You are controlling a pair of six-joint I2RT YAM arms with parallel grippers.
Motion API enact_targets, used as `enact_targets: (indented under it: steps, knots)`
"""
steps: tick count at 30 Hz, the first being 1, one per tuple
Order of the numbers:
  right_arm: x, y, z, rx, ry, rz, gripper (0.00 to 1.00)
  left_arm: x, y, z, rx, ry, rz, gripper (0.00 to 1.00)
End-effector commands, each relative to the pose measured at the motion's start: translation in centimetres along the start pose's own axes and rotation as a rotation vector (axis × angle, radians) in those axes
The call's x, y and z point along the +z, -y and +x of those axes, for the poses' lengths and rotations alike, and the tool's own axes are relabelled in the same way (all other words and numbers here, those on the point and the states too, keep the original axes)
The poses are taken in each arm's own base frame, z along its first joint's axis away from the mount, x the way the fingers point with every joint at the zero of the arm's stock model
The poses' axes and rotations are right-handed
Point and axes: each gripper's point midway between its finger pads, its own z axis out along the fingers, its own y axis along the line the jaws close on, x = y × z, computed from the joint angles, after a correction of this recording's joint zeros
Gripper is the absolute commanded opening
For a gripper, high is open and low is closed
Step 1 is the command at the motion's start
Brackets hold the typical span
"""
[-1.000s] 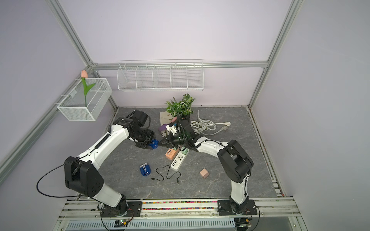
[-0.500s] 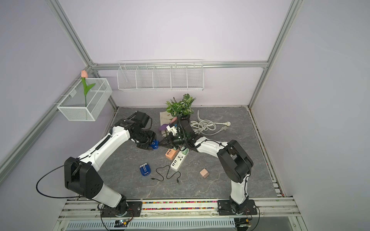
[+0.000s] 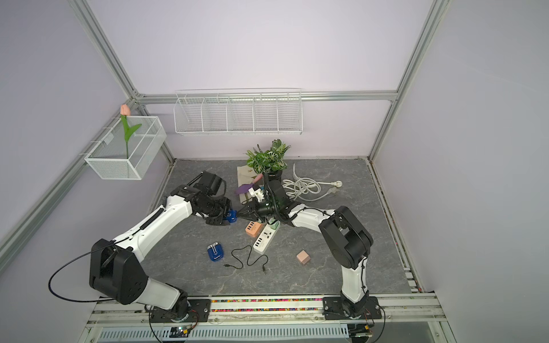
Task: Charge the electric shaver
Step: Insert the charging cable into the electric shaver.
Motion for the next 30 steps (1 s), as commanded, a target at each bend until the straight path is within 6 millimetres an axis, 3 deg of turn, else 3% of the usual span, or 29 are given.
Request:
enact_targets:
  steps: [1,7,10,17,22,30]
  knots:
    - [-0.1,-3.6,-0.3,-0.102,0.070,-0.070,0.16,-1.7,0.8,7.5,0.011,-0.345,0.038,0.00]
    - [-2.1,-3.5,-0.3,-0.082,0.108,-0.040,0.49,-2.3,1.4,4.5,-0.001,-0.257,0.042,0.00]
    - [-3.1,-3.3,0.0,-0.058,0.109,0.000,0.58,-2.2,1.1,3.2,0.000,-0.218,0.028,0.00]
    - [-4.1,-1.9,1.5,-0.012,0.082,0.052,0.66,-2.5,1.8,0.8,-0.043,-0.162,0.076,0.00]
    - [-5.2,-4.1,2.0,-0.068,0.076,0.062,0.72,-3.0,1.7,-2.2,-0.045,-0.082,0.077,0.00]
    - [-8.9,-6.7,2.9,-0.143,0.100,0.107,0.73,-2.4,1.1,-7.6,-0.057,0.062,0.138,0.00]
